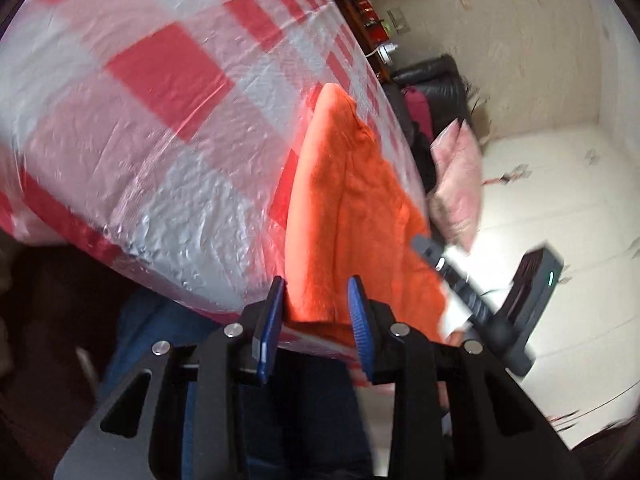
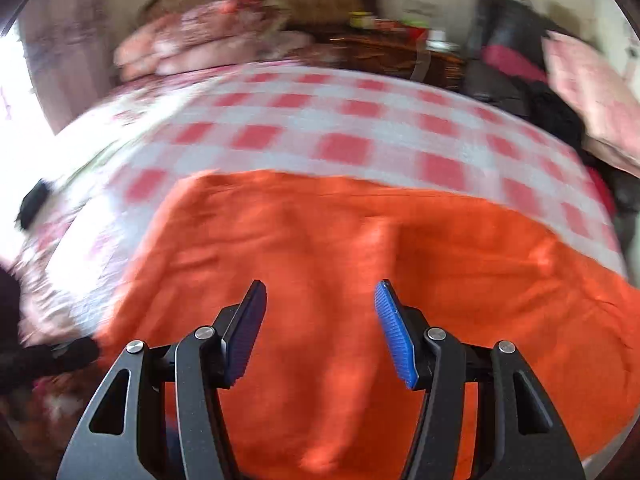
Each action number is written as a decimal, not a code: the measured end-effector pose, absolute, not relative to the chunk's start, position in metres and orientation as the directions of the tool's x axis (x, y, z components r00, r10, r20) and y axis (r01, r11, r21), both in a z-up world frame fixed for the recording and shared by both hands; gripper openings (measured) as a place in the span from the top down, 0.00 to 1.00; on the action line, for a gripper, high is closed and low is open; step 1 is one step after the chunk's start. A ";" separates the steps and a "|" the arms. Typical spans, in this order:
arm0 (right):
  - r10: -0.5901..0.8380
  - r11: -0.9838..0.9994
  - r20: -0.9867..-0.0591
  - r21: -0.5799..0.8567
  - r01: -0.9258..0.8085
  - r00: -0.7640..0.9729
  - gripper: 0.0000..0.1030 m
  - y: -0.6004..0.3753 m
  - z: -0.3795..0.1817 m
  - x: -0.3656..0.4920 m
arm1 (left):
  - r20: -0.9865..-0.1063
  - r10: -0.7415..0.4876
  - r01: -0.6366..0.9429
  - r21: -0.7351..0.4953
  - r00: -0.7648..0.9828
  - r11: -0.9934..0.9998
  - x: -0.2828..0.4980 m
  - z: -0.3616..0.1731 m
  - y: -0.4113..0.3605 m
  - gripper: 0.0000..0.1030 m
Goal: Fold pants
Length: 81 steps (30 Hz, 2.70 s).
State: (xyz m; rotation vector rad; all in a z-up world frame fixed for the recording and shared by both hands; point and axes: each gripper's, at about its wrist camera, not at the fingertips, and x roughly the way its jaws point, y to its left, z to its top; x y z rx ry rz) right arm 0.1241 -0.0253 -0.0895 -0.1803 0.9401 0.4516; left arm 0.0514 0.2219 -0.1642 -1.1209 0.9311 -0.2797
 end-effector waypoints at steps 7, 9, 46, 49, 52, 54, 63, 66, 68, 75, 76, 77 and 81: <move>0.264 0.845 -0.862 -0.009 -0.534 0.432 0.46 0.013 -0.120 0.097 | -0.413 -0.666 -0.268 -0.911 0.622 0.314 0.052 -0.179 0.223 0.69; 0.258 0.845 -0.862 -0.018 -0.534 0.437 0.45 0.014 -0.122 0.095 | -0.421 -0.658 -0.268 -0.907 0.624 0.326 0.055 -0.177 0.222 0.69; 0.322 0.732 -0.947 0.252 -0.633 -0.004 0.17 0.092 -0.076 0.201 | -0.688 0.043 0.070 0.136 0.725 0.988 0.068 -0.045 0.048 0.91; 0.281 0.733 -0.960 0.215 -0.645 0.000 0.44 0.097 -0.091 0.202 | -0.672 0.030 0.093 0.145 0.740 0.985 0.065 -0.041 0.044 0.91; 0.321 0.768 -0.946 0.283 -0.574 -0.036 0.85 0.077 -0.092 0.215 | -0.643 0.006 0.119 0.152 0.766 0.981 0.062 -0.026 0.037 0.92; 0.385 0.766 -0.923 0.327 -0.554 -0.012 0.87 0.055 -0.073 0.222 | -0.616 -0.027 0.150 0.149 0.787 0.978 0.064 -0.014 0.030 0.92; 0.506 0.821 -0.842 0.405 -0.402 0.185 0.87 -0.134 0.009 0.239 | -0.463 -0.313 0.431 0.174 0.829 0.885 0.072 0.031 -0.091 0.92; 0.481 0.856 -0.846 0.394 -0.336 0.232 0.87 -0.201 0.008 0.238 | -0.454 -0.382 0.511 0.203 0.805 0.835 0.075 0.021 -0.152 0.92; 0.464 0.873 -0.848 0.389 -0.296 0.255 0.88 -0.238 0.003 0.237 | -0.457 -0.416 0.555 0.224 0.786 0.801 0.073 0.007 -0.195 0.92; 0.417 0.905 -0.878 0.378 -0.196 0.235 0.84 -0.333 -0.070 0.245 | -0.506 -0.346 0.564 0.377 0.790 0.735 0.077 -0.068 -0.288 0.92; 0.417 0.906 -0.883 0.384 -0.178 0.217 0.80 -0.338 -0.084 0.247 | -0.497 -0.323 0.547 0.412 0.805 0.728 0.076 -0.077 -0.295 0.92; 0.411 0.909 -0.887 0.381 -0.170 0.210 0.76 -0.338 -0.091 0.248 | -0.485 -0.294 0.525 0.452 0.823 0.721 0.074 -0.087 -0.301 0.90; 0.433 0.898 -0.881 0.403 -0.175 0.193 0.54 -0.340 -0.109 0.247 | -0.468 -0.248 0.489 0.511 0.848 0.707 0.067 -0.106 -0.309 0.55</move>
